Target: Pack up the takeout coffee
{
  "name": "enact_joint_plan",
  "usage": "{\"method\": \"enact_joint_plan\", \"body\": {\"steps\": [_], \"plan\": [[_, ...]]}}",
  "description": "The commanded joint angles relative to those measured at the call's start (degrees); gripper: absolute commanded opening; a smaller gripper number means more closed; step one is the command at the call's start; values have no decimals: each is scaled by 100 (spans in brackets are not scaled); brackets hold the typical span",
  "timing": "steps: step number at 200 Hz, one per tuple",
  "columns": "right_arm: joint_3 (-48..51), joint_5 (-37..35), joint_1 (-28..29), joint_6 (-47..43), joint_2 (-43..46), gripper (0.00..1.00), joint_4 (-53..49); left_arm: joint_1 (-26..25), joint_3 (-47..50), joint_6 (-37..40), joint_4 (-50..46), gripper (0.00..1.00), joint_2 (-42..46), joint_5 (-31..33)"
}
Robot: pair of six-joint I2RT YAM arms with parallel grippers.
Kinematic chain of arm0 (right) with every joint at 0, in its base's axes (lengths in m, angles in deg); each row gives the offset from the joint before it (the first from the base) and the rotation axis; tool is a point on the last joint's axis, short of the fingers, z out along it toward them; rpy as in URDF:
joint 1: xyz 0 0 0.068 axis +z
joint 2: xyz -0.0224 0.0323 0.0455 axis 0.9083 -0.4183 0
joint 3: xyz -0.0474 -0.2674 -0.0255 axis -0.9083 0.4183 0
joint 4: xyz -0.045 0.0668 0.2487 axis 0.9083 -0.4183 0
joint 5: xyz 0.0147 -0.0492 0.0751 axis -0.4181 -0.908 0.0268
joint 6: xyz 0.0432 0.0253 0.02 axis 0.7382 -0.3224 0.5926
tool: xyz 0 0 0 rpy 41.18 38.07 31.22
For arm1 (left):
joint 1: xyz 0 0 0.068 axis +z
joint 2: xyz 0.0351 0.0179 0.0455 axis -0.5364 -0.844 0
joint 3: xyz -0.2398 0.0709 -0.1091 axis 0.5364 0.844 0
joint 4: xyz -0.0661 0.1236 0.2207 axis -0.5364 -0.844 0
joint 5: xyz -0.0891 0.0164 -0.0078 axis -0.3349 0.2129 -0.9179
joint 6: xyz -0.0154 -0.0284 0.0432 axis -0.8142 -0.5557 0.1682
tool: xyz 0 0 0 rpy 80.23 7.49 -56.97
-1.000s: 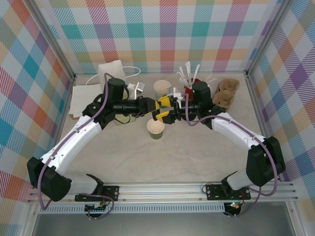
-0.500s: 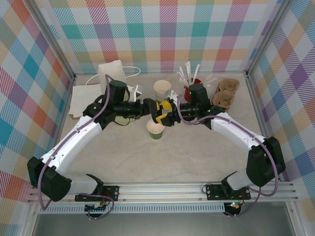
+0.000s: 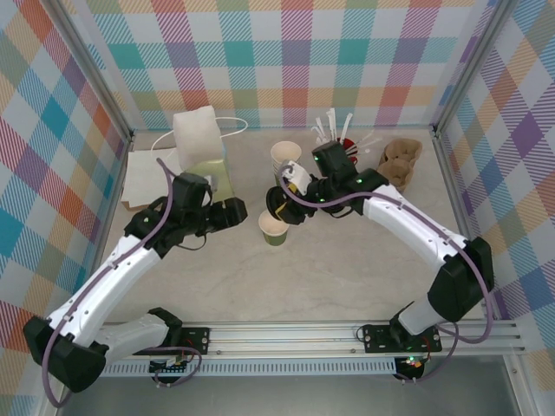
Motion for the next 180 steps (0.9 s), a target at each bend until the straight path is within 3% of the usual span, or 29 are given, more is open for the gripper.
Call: {"method": "enact_joint_plan", "body": {"steps": [1,78,180], "plan": [[-558,-722,201,-244,-352,73,-1193,50,379,-66,-362,76,337,915],[-2311,-1798,744,-981,-1694,74,-2795,49,1029,-60,-480,76,678,1471],[-3465,-2339,1031,-1691,-2769,73,-3472,49,1319,-98,-394,77,678,1693]]}}
